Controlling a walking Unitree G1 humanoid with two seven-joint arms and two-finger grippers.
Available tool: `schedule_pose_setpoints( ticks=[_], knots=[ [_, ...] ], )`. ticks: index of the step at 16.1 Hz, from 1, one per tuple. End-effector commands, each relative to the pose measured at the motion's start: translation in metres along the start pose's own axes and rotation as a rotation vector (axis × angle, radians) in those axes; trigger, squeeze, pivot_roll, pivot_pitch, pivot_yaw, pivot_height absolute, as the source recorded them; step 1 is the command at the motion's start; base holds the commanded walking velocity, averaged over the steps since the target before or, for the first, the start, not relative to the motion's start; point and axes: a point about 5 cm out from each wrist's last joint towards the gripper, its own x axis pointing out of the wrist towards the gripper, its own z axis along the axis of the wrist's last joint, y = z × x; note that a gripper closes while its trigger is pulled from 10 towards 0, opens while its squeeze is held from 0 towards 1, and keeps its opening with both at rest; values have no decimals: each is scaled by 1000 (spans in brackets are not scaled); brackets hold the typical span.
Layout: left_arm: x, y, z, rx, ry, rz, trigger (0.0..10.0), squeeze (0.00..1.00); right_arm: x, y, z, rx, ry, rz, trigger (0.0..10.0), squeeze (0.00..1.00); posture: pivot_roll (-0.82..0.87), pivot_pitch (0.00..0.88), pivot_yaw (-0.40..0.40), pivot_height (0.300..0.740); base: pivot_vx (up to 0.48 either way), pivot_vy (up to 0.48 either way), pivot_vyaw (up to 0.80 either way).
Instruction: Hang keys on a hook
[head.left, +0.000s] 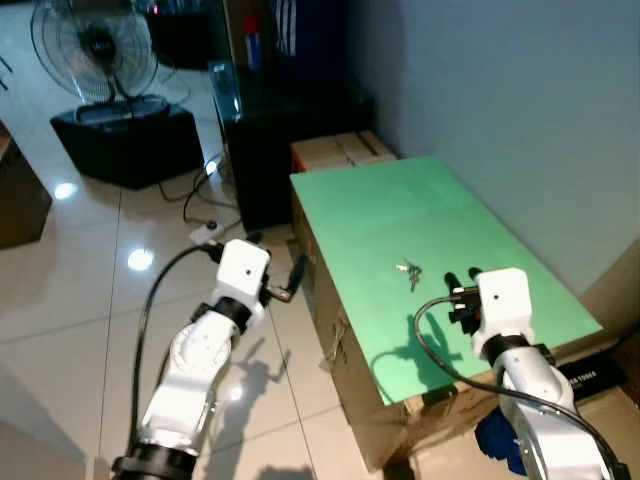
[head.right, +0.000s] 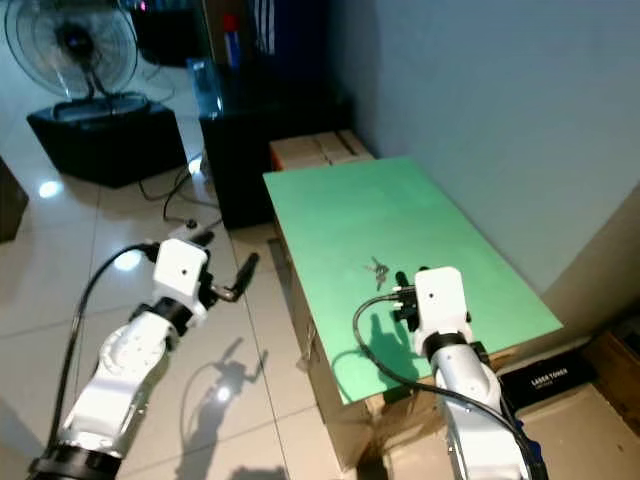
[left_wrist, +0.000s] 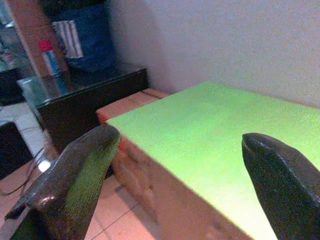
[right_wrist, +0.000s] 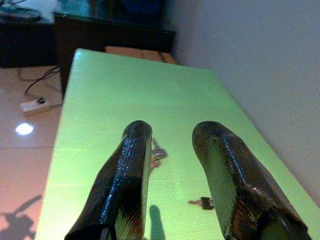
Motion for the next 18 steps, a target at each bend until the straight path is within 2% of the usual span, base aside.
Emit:
schedule_pose_setpoints(
  ticks=[1,10,16,18],
  knots=[
    [2,2,1,18,0,-1,10000,0,1,1,3,-14,-5,10,10000,0,-152,0,6,740,0,0,506],
    [5,1,1,26,4,6,10000,0,2,0,3,-23,-6,7,10000,0,-153,0,5,740,0,-480,800],
    [6,1,1,37,6,-2,10000,0,2,1,2,6,-3,-12,10000,0,-154,0,13,740,0,-480,69],
    [6,3,1,41,7,0,10000,0,1,2,0,29,14,-19,10000,0,-157,0,18,740,0,-176,0]
  ],
)
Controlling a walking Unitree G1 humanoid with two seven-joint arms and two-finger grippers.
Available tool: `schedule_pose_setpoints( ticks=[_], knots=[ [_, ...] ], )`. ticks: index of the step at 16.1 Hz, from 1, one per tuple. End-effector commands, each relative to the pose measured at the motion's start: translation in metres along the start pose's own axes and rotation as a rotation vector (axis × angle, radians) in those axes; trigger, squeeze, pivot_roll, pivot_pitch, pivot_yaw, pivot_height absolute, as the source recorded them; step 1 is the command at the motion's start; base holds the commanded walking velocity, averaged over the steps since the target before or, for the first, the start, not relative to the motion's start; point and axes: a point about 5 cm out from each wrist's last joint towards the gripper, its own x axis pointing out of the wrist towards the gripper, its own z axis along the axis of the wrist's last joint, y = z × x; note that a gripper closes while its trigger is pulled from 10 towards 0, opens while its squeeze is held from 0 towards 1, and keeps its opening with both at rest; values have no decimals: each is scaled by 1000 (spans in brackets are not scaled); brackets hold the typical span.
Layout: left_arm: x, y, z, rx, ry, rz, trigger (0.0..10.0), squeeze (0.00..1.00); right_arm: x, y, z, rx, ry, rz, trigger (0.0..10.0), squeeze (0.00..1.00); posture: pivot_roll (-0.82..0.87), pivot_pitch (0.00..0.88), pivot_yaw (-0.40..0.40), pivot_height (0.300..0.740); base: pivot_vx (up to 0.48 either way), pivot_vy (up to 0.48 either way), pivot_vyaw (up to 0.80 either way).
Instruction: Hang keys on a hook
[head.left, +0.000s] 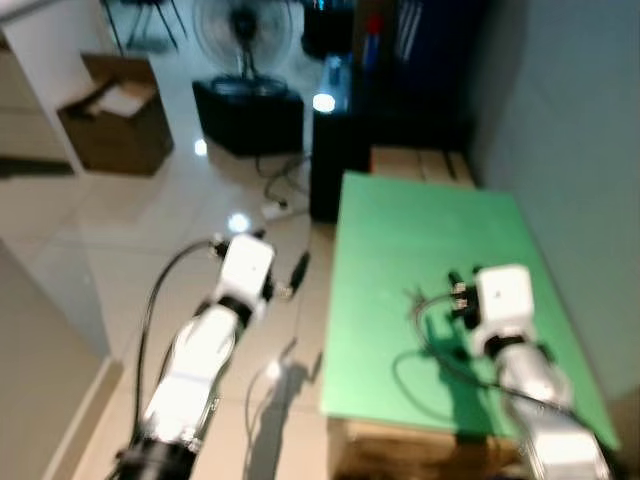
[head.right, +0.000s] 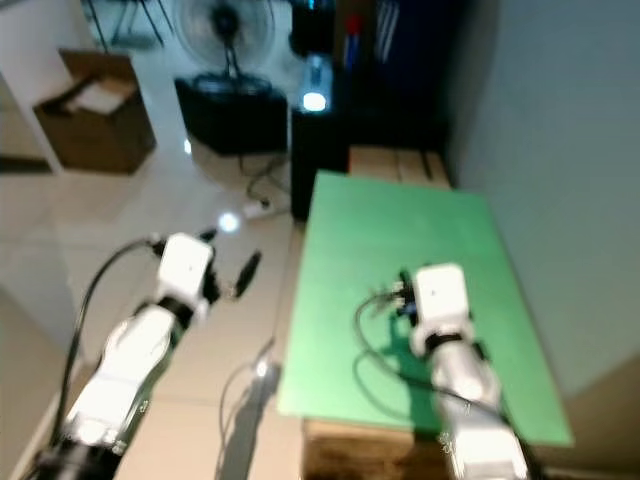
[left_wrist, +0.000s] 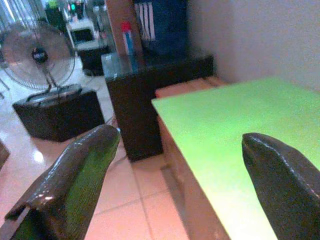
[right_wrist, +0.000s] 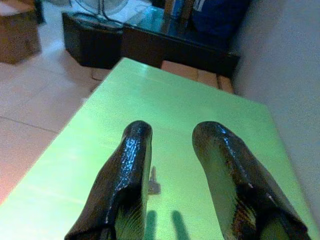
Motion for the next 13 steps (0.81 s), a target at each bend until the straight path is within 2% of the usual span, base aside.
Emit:
schedule_pose_setpoints(
  ticks=[1,4,8,13],
  knots=[
    [3,2,5,8,-13,6,10000,0,-1,-4,-2,6,20,-15,10000,0,-157,0,20,740,0,0,0],
    [6,4,5,-7,-8,18,10000,0,-1,-5,-5,12,45,-19,10000,0,-163,0,25,740,0,0,0],
    [8,5,7,-29,-21,5,10000,0,-1,-6,-7,67,66,-30,10000,0,-165,0,32,740,0,0,0],
    [10,4,8,-28,-27,-16,10000,0,0,-5,-8,81,80,-30,10000,0,-166,0,40,740,0,0,-734]
  ],
)
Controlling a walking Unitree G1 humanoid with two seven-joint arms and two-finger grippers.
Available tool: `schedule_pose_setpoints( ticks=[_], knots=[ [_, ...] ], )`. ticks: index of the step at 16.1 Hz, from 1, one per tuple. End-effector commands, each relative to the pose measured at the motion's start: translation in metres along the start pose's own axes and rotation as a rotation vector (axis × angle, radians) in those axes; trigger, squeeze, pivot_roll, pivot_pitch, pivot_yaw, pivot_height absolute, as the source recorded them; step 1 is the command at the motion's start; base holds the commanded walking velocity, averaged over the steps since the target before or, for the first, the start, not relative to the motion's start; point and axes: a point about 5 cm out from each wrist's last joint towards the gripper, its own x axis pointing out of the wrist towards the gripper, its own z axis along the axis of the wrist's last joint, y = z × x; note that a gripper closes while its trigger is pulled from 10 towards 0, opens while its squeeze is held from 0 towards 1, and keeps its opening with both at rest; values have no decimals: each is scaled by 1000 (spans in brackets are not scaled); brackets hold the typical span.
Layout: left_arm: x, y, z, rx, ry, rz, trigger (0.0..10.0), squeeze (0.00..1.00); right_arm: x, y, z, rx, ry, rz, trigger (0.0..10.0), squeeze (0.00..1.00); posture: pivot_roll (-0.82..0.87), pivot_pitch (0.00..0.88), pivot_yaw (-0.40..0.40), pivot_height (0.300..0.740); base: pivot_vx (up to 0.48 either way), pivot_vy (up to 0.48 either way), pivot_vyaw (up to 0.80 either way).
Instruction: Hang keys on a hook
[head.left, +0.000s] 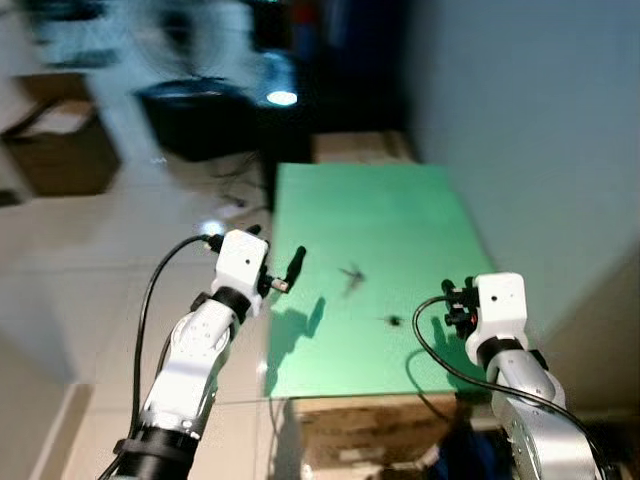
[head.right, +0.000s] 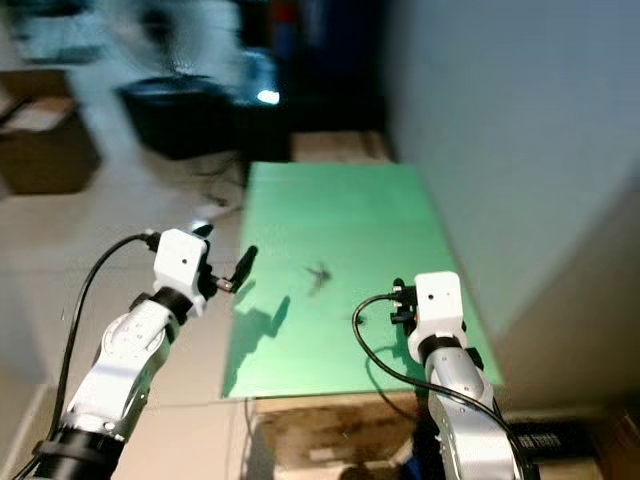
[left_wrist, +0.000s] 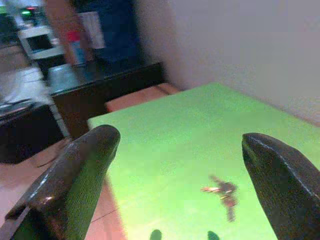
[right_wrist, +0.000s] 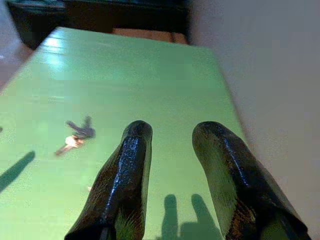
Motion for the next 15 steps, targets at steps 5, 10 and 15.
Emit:
schedule_pose_setpoints(
  ticks=[5,10,15],
  knots=[
    [1,4,0,0,1,-2,10000,0,2,1,0,-5,9,13,10000,0,-166,0,42,740,0,0,0],
    [2,5,1,5,-3,-11,10000,0,2,4,-3,31,28,23,10000,0,-163,0,47,740,97,0,-320],
    [4,4,3,5,-12,-29,10000,0,1,3,-3,30,26,9,10000,0,-171,0,60,740,304,0,-320]
  ],
)
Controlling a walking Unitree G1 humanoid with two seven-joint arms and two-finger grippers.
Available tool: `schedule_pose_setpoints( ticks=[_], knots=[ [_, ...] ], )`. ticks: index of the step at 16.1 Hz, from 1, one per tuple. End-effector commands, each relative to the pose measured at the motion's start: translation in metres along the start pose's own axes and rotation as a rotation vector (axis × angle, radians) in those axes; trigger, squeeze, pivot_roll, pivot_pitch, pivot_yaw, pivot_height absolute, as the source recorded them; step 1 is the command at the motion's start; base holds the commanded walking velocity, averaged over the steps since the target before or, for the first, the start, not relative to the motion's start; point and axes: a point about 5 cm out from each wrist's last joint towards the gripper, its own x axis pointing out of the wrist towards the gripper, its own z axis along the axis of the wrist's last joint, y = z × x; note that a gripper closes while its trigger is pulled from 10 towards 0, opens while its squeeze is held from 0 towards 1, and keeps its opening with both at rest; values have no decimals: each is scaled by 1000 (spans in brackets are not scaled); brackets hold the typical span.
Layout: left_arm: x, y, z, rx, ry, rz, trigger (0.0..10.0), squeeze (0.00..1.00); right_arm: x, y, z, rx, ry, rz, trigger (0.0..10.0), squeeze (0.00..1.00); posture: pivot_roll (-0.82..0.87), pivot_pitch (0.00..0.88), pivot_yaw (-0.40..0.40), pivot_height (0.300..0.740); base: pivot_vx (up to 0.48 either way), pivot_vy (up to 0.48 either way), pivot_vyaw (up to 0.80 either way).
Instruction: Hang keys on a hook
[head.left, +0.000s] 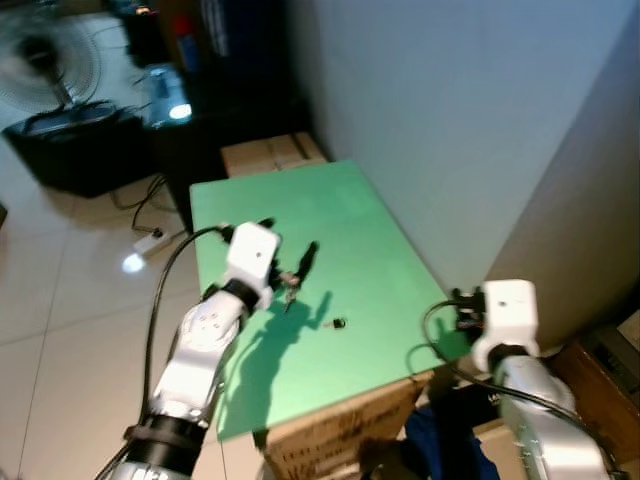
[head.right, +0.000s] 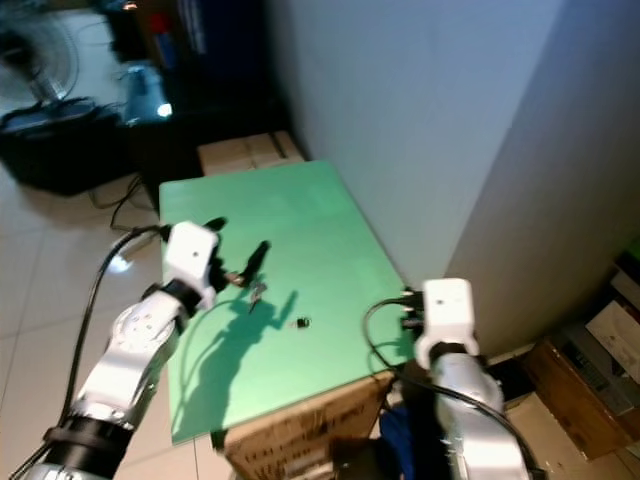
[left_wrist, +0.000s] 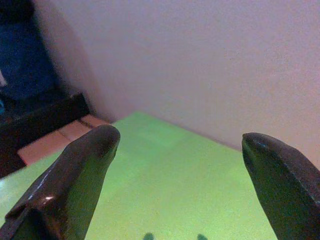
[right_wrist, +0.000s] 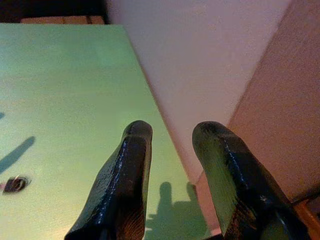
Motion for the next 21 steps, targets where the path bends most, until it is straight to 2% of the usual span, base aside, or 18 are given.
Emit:
schedule_pose_setpoints(
  ticks=[1,9,10,12,13,14,16,18,20,21],
  knots=[
    [-7,10,-6,3,23,29,10000,0,3,11,6,11,-18,41,10000,0,-171,0,61,740,0,0,0],
    [-8,13,-9,29,50,37,10000,0,2,15,3,8,-6,86,10000,0,-162,0,64,740,0,0,0],
    [-8,13,-9,32,53,35,10000,0,4,16,3,-7,-2,100,10000,0,-164,0,69,740,0,0,0],
    [-8,14,-10,42,67,24,10000,0,19,18,0,-45,44,181,10000,0,-166,0,74,740,0,0,0],
    [-8,15,-10,47,74,16,10000,0,26,20,-2,-45,62,217,10000,133,-163,0,75,740,0,0,0],
    [-9,14,-11,53,84,-7,10000,0,38,22,-6,-46,100,272,10000,1000,-152,0,75,740,0,0,0],
    [-12,9,-14,54,121,-74,10000,0,58,26,-14,-44,190,384,10000,1000,-131,21,77,740,0,0,0],
    [-21,-1,-15,86,166,-200,10000,0,73,30,-16,-71,273,471,10000,1000,-81,99,64,740,0,0,0],
    [-28,0,-12,101,195,-258,10000,0,86,30,-5,-108,279,486,10000,1000,-52,166,63,740,0,0,0],
    [-29,0,-12,100,202,-272,10000,0,90,30,-3,-112,281,480,10000,1000,-52,166,63,740,0,0,0]
  ],
)
